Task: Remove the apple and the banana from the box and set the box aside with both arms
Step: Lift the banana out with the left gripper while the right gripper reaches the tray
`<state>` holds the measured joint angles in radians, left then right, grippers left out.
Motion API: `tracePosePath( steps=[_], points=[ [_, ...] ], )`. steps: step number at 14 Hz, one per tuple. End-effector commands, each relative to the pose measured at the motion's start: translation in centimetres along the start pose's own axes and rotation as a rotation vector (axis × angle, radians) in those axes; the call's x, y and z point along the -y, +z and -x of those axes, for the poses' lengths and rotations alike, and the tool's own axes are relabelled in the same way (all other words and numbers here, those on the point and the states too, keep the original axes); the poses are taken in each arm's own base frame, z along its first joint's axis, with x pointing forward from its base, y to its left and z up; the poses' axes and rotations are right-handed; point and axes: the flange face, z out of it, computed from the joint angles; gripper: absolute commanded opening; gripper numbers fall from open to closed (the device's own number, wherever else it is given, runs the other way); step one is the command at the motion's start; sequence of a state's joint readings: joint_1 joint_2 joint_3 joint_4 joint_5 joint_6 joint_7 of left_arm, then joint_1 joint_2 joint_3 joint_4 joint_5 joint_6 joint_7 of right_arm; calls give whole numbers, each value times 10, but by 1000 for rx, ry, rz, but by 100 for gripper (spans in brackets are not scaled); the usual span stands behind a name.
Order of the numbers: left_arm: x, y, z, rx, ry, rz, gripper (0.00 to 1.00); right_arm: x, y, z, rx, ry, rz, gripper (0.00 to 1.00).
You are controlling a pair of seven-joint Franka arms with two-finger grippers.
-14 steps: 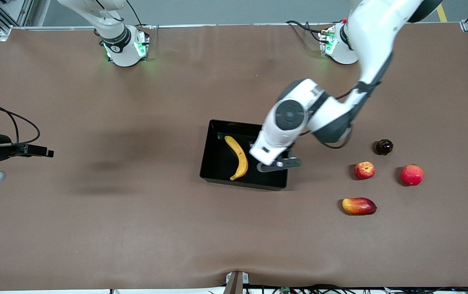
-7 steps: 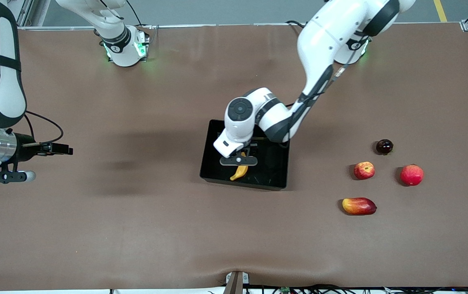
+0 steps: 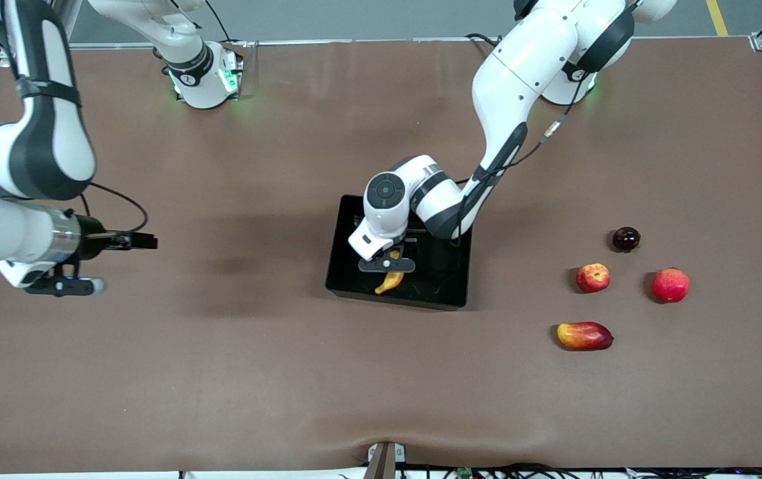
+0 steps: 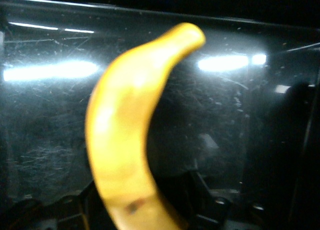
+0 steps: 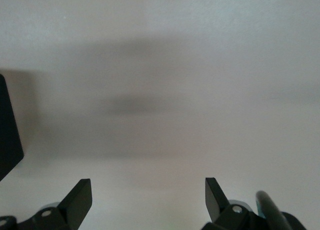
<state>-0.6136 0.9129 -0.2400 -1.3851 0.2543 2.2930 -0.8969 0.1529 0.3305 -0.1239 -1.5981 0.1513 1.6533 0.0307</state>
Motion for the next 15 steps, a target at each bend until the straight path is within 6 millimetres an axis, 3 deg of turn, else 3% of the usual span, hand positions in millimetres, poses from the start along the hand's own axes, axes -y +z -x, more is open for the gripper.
tracePosePath(
  steps=[1, 4, 6, 8, 9, 10, 12, 15],
  points=[
    [-4, -14, -2, -32, -1, -8, 0, 16, 12, 7, -4, -12, 7, 100],
    [-3, -63, -8, -51, -5, -24, 0, 27, 20, 8, 7, -15, -32, 100],
    [5, -115, -18, -82, -15, -24, 0, 32, 21, 8, 5, 10, -68, 100],
    [28, -168, -36, -122, -38, -22, 0, 53, 24, 9, 0, 37, -77, 100],
    [41, -190, -45, -137, -53, -21, 0, 74, 25, 11, -16, 58, -71, 100],
    [62, -209, -58, -151, -71, -23, 0, 99, 30, 12, -32, 87, -64, 100],
    [122, -239, -87, -146, -109, -59, 0, 146, 39, 16, -71, 102, -57, 100],
    [219, -248, -128, -95, -115, -122, 0, 200, 76, 16, -87, 58, -53, 100]
  ],
)
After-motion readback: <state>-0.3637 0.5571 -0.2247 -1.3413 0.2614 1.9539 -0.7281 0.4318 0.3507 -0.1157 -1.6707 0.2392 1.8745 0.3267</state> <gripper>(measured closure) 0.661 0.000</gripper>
